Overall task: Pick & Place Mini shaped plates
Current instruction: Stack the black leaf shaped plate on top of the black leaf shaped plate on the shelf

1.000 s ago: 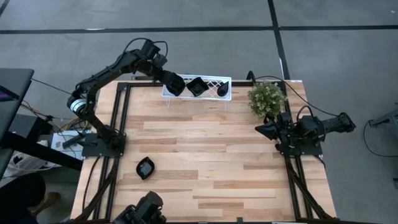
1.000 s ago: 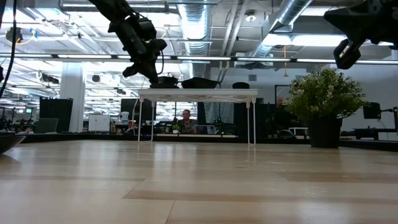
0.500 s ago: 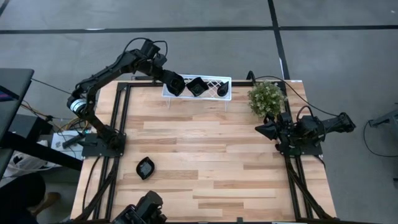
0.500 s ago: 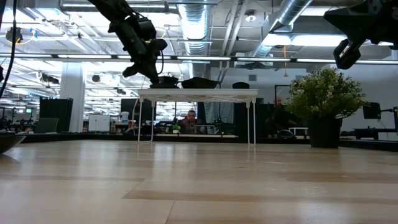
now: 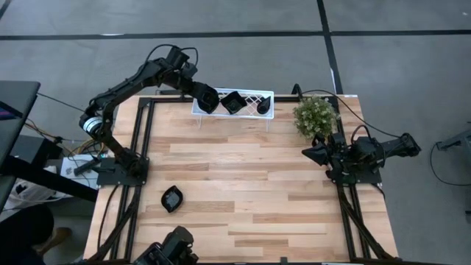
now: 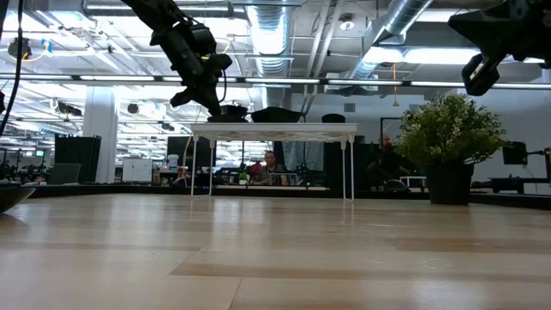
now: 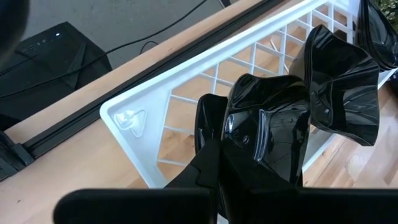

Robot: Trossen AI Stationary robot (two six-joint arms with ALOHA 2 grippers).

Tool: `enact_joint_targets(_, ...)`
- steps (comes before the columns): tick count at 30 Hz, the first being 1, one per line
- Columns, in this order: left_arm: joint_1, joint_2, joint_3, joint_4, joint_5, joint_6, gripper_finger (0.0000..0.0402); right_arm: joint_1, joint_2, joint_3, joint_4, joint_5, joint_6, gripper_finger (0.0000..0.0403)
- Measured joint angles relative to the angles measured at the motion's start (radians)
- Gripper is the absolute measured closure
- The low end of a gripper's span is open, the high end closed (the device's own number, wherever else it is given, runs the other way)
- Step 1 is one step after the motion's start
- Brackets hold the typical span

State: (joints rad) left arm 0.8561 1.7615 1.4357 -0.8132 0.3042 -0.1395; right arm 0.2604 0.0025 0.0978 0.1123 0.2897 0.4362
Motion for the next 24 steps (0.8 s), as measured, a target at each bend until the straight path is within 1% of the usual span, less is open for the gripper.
enact_joint_targets(4, -0.002, 0.000, 0.000, 0.005, 0.000, 0.000, 0.0393, 0.000, 0.000, 0.000, 0.000, 0.000, 0.001, 0.0396)
enact_joint_targets(15, -0.002, 0.000, 0.000, 0.017, -0.021, 0.000, 0.0357, 0.000, 0.000, 0.000, 0.000, 0.000, 0.002, 0.0396)
enact_joint_targets(24, -0.001, 0.000, 0.000, 0.029, -0.023, 0.004, 0.0311, 0.000, 0.000, 0.000, 0.000, 0.000, 0.001, 0.0396)
